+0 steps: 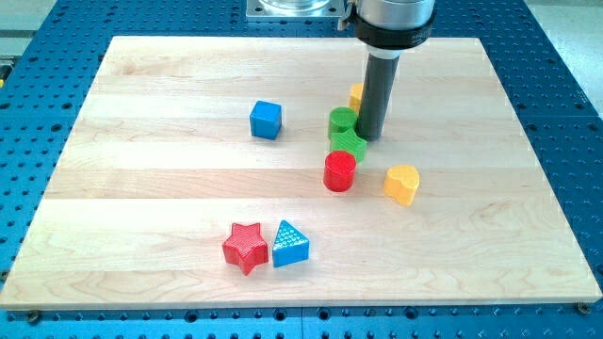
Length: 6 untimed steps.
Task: Move the heart to the right side of the board
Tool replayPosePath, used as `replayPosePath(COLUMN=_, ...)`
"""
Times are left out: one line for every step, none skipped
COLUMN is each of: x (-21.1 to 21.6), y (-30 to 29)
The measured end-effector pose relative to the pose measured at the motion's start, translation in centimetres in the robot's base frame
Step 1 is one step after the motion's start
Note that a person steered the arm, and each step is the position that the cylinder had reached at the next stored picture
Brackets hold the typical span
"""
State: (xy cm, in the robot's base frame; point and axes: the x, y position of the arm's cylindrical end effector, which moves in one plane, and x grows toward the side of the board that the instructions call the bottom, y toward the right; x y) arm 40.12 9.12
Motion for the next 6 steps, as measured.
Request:
replayPosePath(x=0.4, y=6.8)
replayPosePath(x=7.0, y=3.6)
replayPosePath(x=11.2, y=-2.8)
replayPosePath(x=14.0, y=-2.3)
replayPosePath(x=14.1, y=6.3)
replayPosePath(x=16.1, y=6.2)
